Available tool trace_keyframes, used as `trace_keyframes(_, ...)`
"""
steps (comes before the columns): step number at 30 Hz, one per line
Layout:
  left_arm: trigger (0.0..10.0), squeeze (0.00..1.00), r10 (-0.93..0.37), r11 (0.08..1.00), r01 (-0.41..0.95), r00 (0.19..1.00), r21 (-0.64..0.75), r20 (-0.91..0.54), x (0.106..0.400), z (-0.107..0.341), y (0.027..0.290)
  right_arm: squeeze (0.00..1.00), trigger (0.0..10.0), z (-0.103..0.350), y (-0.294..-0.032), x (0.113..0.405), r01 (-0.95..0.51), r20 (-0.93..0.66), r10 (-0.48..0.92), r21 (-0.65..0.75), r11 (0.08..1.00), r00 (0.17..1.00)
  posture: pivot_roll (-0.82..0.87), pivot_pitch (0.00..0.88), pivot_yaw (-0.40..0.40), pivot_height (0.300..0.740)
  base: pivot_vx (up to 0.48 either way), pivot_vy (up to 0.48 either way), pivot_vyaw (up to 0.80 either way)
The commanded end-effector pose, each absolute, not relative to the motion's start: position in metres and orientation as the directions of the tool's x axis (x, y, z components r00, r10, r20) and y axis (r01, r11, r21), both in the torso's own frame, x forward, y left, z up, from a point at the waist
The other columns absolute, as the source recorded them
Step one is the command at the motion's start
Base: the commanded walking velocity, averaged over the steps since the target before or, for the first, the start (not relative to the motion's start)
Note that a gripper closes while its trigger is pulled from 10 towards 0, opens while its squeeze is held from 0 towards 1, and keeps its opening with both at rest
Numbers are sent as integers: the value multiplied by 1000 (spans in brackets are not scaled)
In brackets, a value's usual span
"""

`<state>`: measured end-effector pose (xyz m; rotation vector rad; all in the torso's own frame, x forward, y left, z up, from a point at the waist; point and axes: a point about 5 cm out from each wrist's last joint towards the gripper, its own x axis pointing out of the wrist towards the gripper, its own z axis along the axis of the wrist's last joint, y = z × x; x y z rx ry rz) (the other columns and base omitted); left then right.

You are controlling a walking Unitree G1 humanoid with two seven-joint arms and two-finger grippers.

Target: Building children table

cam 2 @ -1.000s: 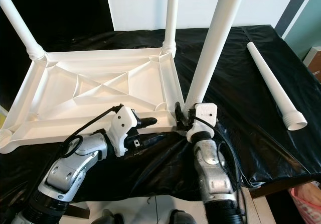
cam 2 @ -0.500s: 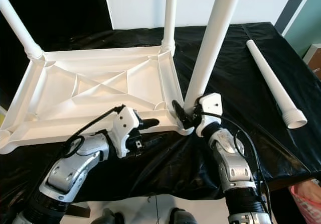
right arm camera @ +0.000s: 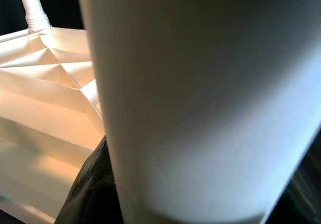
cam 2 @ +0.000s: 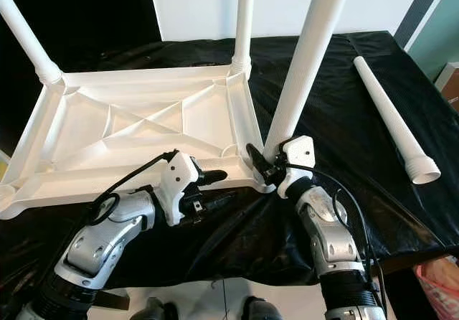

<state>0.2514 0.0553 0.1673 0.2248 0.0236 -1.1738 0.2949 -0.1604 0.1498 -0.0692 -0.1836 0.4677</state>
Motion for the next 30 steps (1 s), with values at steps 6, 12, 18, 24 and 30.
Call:
trace_keyframes(6, 10000, 0, -909, 371, 913, 395, 172, -133, 249, 169, 55, 0, 10000, 128, -161, 290, -332, 65, 335, -60, 941, 940, -54, 169, 20, 740, 0, 0, 0)
trace_keyframes(12, 10000, 0, -908, 373, 912, 397, 171, -134, 249, 168, 55, 0, 10000, 123, -158, 287, -160, 52, 161, -22, 987, 986, -51, 160, 18, 740, 0, 0, 0)
trace_keyframes(18, 10000, 0, -909, 370, 913, 394, 169, -134, 248, 167, 54, 0, 10000, 116, -149, 278, 66, 34, -66, -5, 998, 997, -42, 147, 14, 740, 0, 0, 0)
trace_keyframes(24, 10000, 0, -910, 368, 915, 391, 167, -136, 246, 167, 54, 0, 10000, 116, -143, 275, 120, 30, -121, 44, 992, 992, -39, 145, 21, 740, 0, 0, 0)
trace_keyframes(30, 10000, 0, -910, 366, 915, 390, 171, -138, 247, 167, 55, 0, 10000, 117, -144, 274, 136, 31, -137, 33, 990, 990, -32, 148, 18, 740, 0, 0, 0)
